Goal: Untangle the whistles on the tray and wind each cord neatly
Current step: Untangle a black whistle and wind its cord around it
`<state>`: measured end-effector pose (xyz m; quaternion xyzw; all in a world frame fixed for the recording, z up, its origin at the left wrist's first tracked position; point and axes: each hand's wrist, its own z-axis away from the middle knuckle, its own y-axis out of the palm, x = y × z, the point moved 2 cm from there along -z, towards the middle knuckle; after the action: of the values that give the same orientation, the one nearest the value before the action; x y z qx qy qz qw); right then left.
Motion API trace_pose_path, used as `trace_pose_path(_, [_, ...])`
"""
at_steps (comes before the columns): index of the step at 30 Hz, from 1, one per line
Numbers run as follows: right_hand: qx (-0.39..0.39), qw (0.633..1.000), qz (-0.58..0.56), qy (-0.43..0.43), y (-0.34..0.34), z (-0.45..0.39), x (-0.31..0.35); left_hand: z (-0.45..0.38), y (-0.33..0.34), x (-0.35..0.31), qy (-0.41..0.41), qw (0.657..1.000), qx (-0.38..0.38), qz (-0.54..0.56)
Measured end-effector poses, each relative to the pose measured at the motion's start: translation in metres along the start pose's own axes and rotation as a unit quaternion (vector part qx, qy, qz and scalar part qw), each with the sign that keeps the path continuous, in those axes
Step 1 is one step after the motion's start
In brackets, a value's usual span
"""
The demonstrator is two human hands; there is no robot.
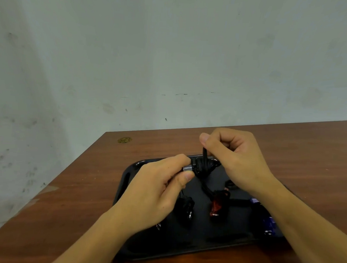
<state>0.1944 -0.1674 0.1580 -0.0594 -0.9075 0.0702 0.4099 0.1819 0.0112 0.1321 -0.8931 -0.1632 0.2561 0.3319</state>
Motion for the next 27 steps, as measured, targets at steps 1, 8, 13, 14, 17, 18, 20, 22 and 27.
trace_pose_path(1, [0.007, 1.0, -0.011, 0.016, 0.0, 0.0, 0.0, 0.0, 0.0, -0.001, 0.003, 1.0, -0.003, 0.005])
trace_pose_path(8, [0.07, 0.98, -0.125, 0.138, 0.004, 0.001, -0.012, 0.002, 0.0, 0.001, -0.017, 0.994, -0.019, 0.103])
trace_pose_path(13, [0.081, 0.975, -0.145, 0.146, 0.004, 0.001, -0.017, 0.002, 0.001, 0.002, -0.033, 0.988, -0.05, 0.145])
trace_pose_path(14, [0.082, 0.975, -0.145, 0.146, 0.004, 0.001, -0.019, 0.001, 0.0, 0.003, -0.037, 0.986, -0.057, 0.152])
trace_pose_path(17, [0.079, 0.975, -0.148, 0.147, 0.004, 0.002, -0.022, 0.0, -0.003, 0.002, -0.043, 0.982, -0.085, 0.161])
trace_pose_path(18, [0.079, 0.976, -0.142, 0.147, 0.004, 0.002, -0.023, 0.0, -0.004, 0.001, -0.044, 0.981, -0.094, 0.163])
trace_pose_path(20, [0.084, 0.978, -0.124, 0.144, 0.005, 0.003, -0.023, -0.001, -0.007, -0.001, -0.053, 0.978, -0.112, 0.166])
trace_pose_path(22, [0.09, 0.98, -0.109, 0.139, 0.005, 0.004, -0.024, -0.002, -0.008, -0.002, -0.066, 0.975, -0.123, 0.17])
trace_pose_path(27, [0.107, 0.99, -0.001, 0.09, 0.006, 0.006, -0.025, -0.004, -0.009, 0.0, -0.107, 0.971, -0.147, 0.157])
